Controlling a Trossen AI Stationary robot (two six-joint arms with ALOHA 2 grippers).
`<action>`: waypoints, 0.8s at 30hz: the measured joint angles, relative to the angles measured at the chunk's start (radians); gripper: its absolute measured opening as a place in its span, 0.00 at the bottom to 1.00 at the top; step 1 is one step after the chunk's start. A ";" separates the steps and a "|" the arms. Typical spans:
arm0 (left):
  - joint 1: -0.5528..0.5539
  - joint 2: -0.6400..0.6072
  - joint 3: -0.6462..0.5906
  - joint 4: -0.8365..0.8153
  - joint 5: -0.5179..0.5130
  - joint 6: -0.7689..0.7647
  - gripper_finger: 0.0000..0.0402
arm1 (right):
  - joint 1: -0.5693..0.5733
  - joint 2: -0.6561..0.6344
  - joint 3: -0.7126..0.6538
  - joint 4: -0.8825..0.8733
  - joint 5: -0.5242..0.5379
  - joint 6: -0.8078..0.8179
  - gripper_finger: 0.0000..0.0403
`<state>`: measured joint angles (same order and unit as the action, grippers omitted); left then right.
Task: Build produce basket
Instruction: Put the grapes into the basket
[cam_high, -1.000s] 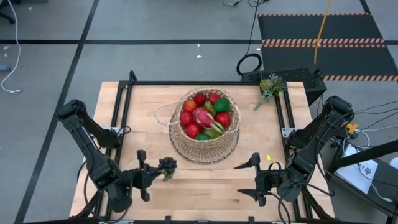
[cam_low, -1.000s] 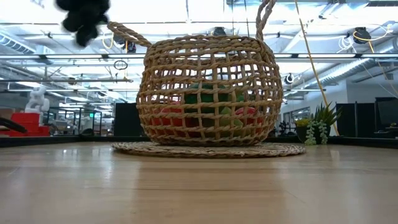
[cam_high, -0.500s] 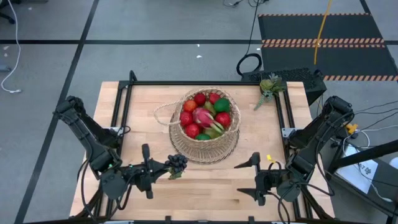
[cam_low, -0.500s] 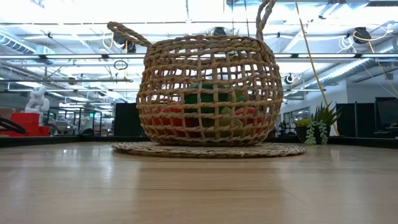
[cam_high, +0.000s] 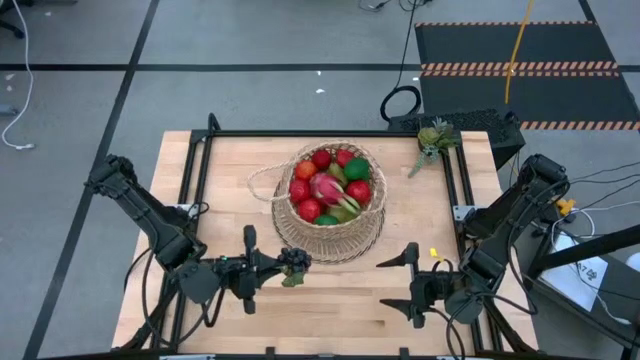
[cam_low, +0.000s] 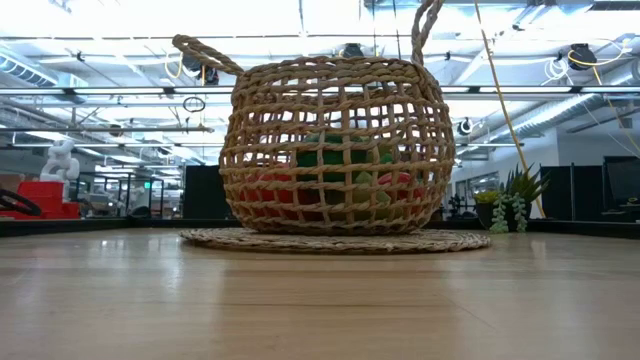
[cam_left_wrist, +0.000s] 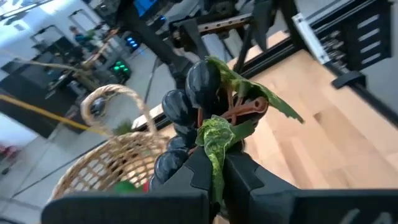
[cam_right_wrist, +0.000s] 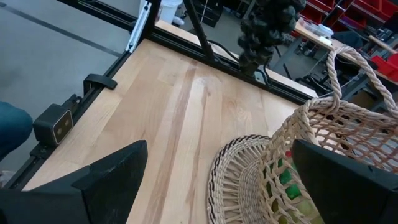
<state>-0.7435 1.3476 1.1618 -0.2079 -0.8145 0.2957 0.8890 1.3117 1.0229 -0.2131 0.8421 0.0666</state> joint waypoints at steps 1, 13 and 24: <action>0.007 0.000 0.000 0.006 0.022 0.004 0.04 | 0.000 0.000 0.000 0.000 0.000 0.000 0.98; 0.052 0.042 0.000 0.129 0.157 0.143 0.03 | 0.000 0.000 0.000 0.000 -0.001 -0.004 0.98; 0.065 0.080 -0.001 0.158 0.224 0.649 0.03 | 0.000 0.000 0.000 -0.001 -0.001 -0.004 0.98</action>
<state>-0.6788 1.4281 1.1610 -0.0494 -0.5905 0.9444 0.8890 1.3117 1.0229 -0.2138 0.8413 0.0624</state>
